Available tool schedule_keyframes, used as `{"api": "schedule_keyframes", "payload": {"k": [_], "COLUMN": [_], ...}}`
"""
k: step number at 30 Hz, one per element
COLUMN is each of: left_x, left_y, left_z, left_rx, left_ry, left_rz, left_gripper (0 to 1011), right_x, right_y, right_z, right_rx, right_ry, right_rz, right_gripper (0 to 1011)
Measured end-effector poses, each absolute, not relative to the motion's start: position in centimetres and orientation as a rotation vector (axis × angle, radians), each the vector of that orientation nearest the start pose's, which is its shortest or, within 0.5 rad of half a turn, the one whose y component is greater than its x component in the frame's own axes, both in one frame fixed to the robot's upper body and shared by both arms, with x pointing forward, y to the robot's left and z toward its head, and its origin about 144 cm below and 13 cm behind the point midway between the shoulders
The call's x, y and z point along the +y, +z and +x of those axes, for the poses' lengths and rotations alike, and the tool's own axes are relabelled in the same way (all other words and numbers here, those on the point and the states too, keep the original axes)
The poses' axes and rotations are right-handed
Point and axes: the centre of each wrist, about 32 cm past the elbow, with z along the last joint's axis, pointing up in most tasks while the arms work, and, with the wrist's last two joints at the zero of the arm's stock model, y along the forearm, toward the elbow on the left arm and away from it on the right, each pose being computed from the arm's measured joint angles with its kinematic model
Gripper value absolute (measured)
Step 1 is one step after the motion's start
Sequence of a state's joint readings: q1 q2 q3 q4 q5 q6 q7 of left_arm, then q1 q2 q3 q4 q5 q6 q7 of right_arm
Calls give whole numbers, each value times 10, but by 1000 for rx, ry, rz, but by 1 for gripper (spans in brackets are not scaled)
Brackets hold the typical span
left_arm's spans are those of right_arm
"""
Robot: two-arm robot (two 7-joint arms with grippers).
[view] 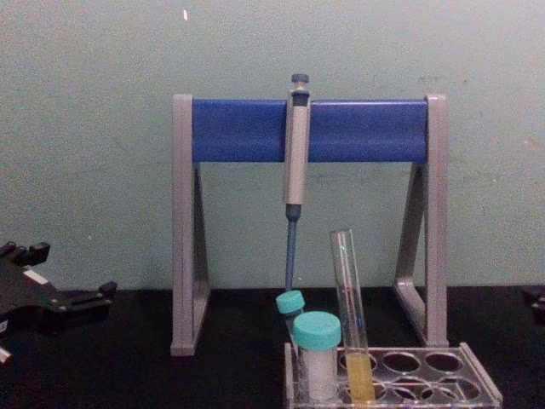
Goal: Pick up the test tube from the test tube rack, shake it, then place it back into the test tube rack.
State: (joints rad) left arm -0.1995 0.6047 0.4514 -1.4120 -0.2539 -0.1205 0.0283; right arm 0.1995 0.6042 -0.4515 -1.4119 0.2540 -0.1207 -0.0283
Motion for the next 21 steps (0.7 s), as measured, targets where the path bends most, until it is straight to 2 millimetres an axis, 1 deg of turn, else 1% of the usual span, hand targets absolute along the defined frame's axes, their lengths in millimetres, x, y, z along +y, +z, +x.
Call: {"api": "schedule_keyframes", "payload": {"k": [21], "left_x": [310], "left_y": [1140], "left_z": [489], "left_rx": [-285], "left_ry": [1248], "left_rz": [304], "left_gripper": [1001], "right_x": [-310], "right_y": [1140], "right_z": [489], "right_rx": [-285], "right_ry": [-1248], "right_rz": [-304], "right_gripper": [1000]}}
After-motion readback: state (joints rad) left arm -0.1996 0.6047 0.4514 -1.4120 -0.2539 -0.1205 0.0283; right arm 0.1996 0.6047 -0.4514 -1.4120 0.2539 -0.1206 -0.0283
